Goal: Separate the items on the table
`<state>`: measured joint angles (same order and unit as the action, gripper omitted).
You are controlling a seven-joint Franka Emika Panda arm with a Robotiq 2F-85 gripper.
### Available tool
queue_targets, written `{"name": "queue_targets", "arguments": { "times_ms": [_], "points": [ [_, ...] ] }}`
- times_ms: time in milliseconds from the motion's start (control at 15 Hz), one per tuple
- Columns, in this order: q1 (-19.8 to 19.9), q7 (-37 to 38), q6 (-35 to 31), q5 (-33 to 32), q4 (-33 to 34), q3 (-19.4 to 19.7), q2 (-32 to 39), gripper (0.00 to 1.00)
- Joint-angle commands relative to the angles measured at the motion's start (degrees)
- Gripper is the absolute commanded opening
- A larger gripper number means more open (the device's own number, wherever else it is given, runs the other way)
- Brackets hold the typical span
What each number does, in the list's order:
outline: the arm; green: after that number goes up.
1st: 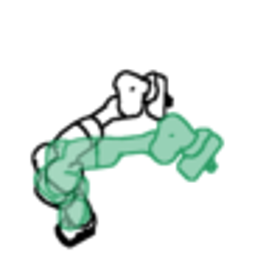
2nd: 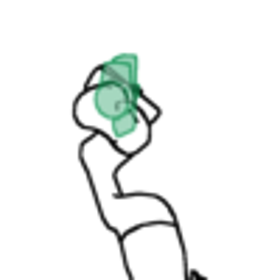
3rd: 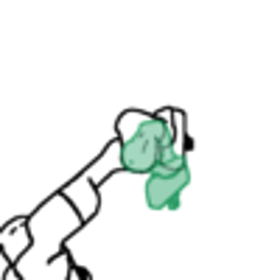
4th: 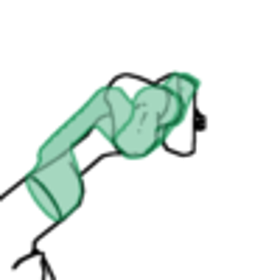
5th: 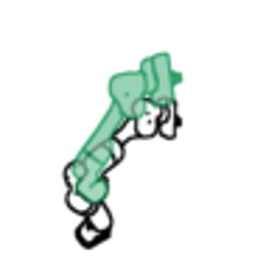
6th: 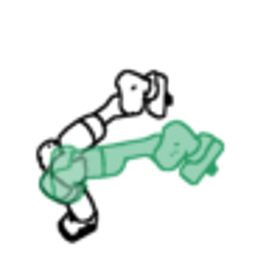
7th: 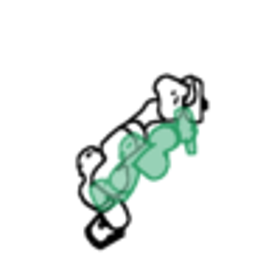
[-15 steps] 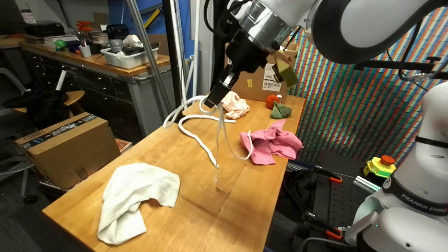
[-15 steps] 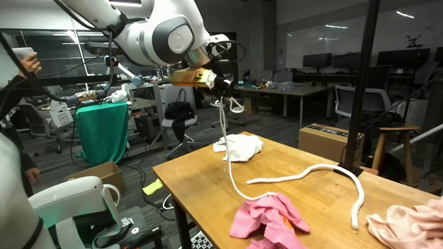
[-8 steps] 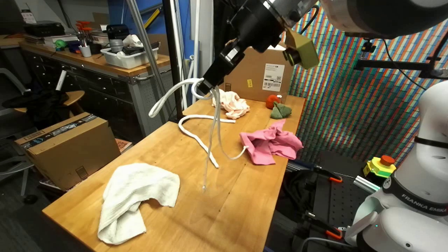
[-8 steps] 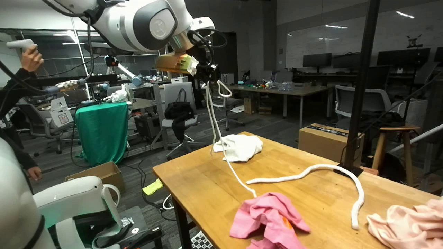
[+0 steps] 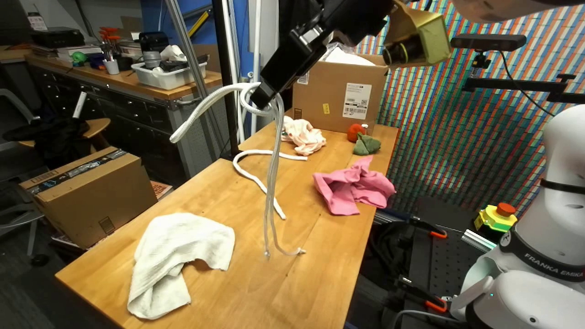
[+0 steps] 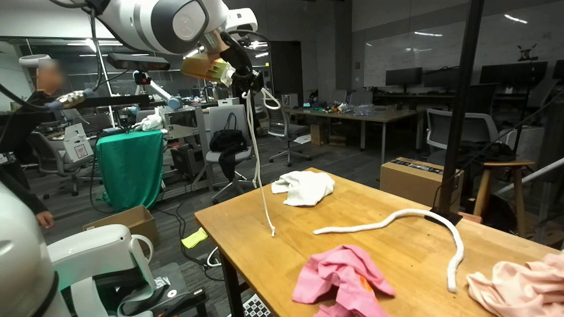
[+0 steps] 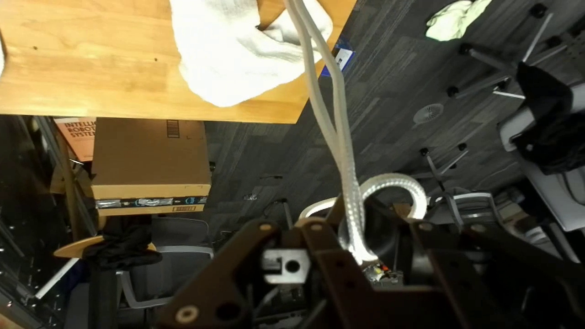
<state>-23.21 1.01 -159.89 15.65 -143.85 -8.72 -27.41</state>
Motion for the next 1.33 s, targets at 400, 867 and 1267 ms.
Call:
{"name": "queue_targets", "arguments": {
  "times_ms": [400, 867, 1267],
  "points": [
    [-7.87, -1.55, -0.14, 5.93, -0.69, -1.07, 4.70, 0.05],
    [-8.97, -9.35, 6.83, 10.24, -2.93, -0.19, 10.98, 0.06],
    [-3.53, -11.12, 10.02, 5.45, -4.84, -2.33, 17.16, 0.06]
  ]
}}
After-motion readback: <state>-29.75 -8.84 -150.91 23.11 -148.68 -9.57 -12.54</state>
